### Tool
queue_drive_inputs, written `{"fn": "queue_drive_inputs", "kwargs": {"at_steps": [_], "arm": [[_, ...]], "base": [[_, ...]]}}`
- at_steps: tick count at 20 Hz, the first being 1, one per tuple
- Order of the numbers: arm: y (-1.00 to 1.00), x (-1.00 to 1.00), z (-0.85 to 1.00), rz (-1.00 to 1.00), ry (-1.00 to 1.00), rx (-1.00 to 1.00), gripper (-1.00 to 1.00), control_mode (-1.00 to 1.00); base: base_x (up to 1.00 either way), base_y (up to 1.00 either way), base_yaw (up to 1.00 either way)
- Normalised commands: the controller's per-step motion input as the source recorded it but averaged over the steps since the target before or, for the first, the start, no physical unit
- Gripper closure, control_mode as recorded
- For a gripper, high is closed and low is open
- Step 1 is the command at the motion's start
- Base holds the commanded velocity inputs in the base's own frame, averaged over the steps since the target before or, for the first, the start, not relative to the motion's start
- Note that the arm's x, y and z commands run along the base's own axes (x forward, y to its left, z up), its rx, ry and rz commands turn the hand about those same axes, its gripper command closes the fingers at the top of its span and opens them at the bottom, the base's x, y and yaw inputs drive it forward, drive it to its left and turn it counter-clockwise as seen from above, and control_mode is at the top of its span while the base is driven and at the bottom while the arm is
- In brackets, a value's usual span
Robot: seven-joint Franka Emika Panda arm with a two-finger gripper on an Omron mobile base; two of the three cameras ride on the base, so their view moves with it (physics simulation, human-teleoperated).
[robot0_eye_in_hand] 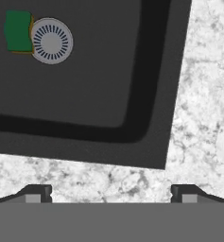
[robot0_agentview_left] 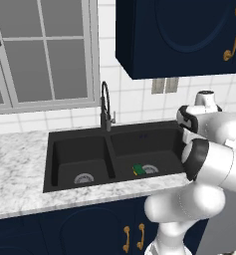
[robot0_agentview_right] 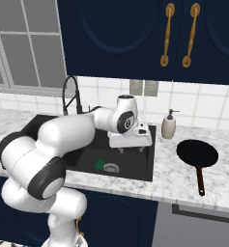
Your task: Pick the pan and sponge and place them into the sink. Then turn on the water.
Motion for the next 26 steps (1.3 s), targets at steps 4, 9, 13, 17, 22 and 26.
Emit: {"fn": "queue_drive_inputs", "kwargs": {"at_steps": [4, 9, 13, 17, 22, 26], "arm": [[-0.82, 0.0, 0.07, -0.04, 0.0, 0.0, -1.0, -1.0], [-0.91, 0.0, 0.0, -0.05, 0.0, 0.0, -1.0, -1.0], [-0.81, 0.0, 0.0, -0.04, 0.0, 0.0, -1.0, -1.0], [-0.39, 0.0, -0.01, -0.02, 0.0, 0.0, -1.0, -1.0], [-0.3, 0.0, -0.03, 0.0, 0.01, 0.0, -1.0, -1.0], [-0.42, 0.05, -0.07, 0.0, 0.04, 0.0, -1.0, -1.0]], "base": [[0.0, 0.0, 0.0], [0.0, 0.0, 0.0], [0.0, 0.0, 0.0], [0.0, 0.0, 0.0], [0.0, 0.0, 0.0], [0.0, 0.0, 0.0]]}}
